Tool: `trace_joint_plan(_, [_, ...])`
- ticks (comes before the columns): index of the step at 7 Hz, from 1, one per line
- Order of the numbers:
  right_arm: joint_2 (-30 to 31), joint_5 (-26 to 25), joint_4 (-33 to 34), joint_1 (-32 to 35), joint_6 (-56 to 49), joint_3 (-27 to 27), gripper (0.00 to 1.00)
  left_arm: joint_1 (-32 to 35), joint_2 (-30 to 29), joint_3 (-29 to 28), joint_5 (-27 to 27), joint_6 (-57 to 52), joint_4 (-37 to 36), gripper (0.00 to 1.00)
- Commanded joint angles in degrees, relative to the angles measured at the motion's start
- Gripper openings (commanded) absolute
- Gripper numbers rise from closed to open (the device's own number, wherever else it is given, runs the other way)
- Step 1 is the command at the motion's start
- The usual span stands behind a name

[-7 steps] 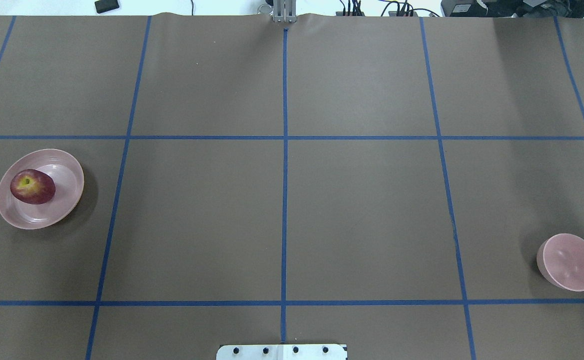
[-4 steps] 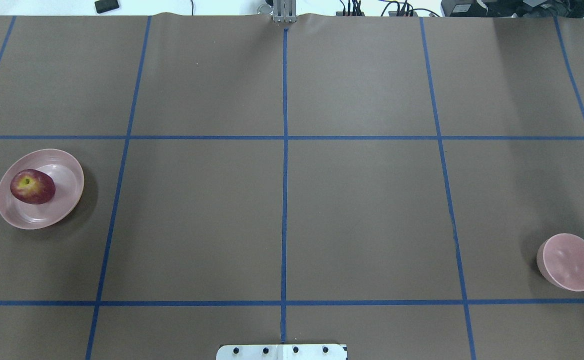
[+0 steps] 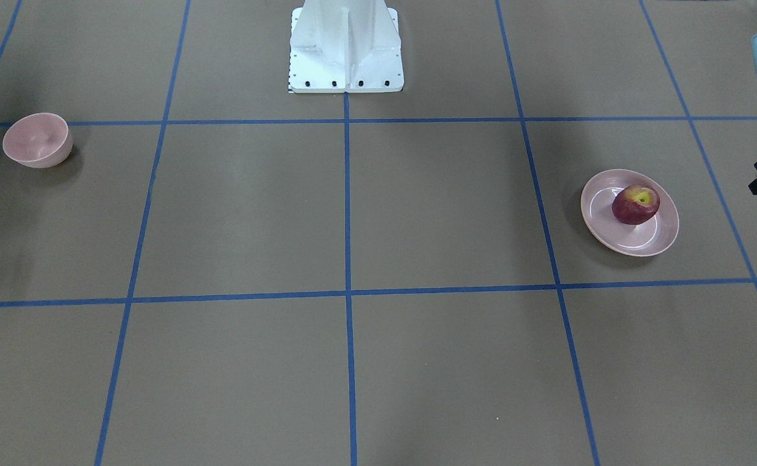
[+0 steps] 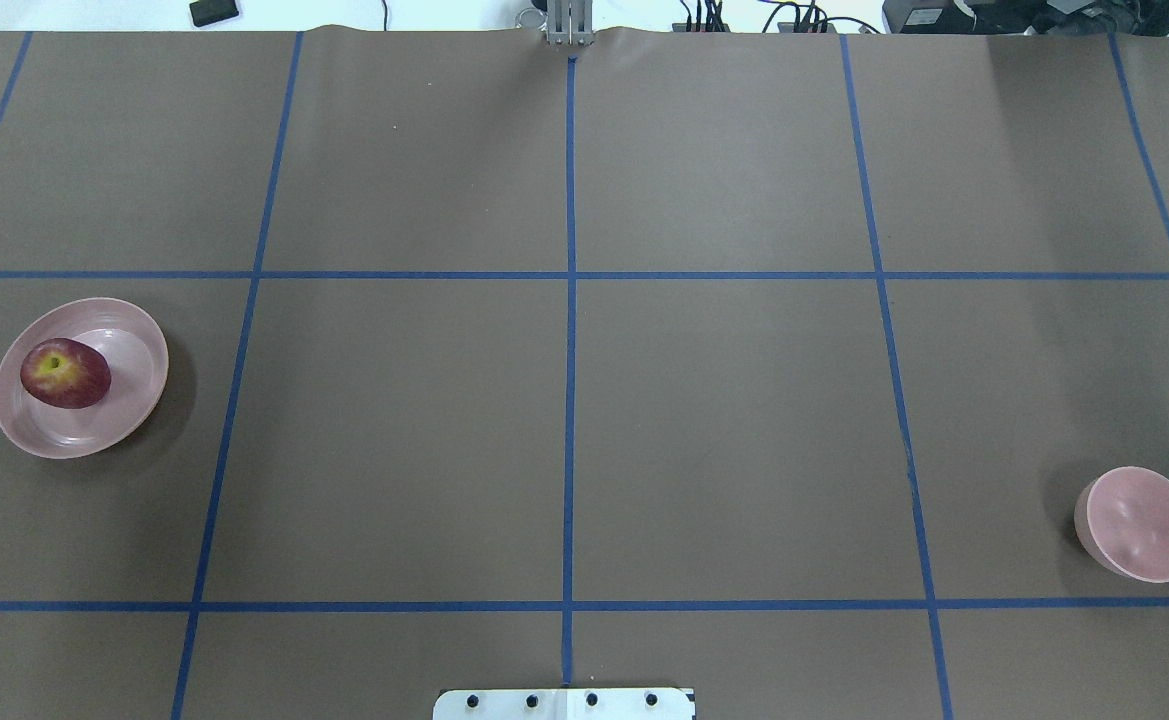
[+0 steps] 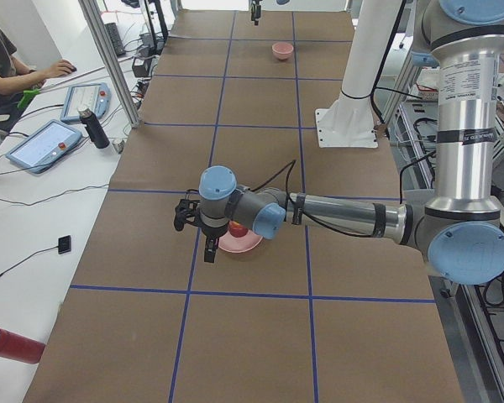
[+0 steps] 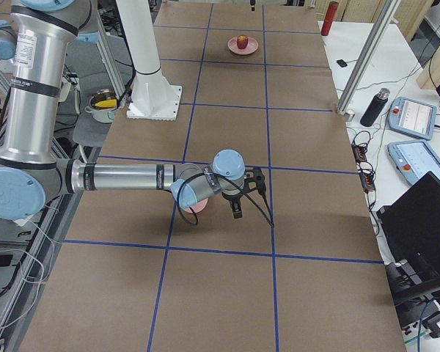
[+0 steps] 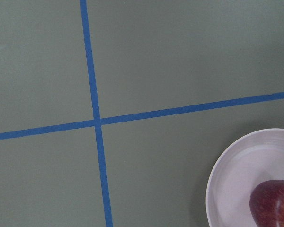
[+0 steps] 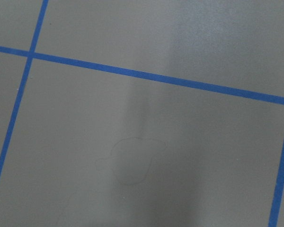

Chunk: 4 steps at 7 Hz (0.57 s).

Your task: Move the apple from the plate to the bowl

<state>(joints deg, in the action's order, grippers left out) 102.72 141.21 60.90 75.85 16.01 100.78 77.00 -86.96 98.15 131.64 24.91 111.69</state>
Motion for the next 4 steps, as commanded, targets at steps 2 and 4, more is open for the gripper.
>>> trace_joint_plan(2, [5.02,-0.67,-1.22,-3.15,1.73,0.29,1.0,-7.11,-0.58,0.98,-3.41,10.02,4.24,0.98])
trace_joint_plan(4, [7.75,-2.77,-1.83,-9.2,2.27,3.01,0.98,-8.01,-0.49,2.3,-3.5,12.27,4.15,0.98])
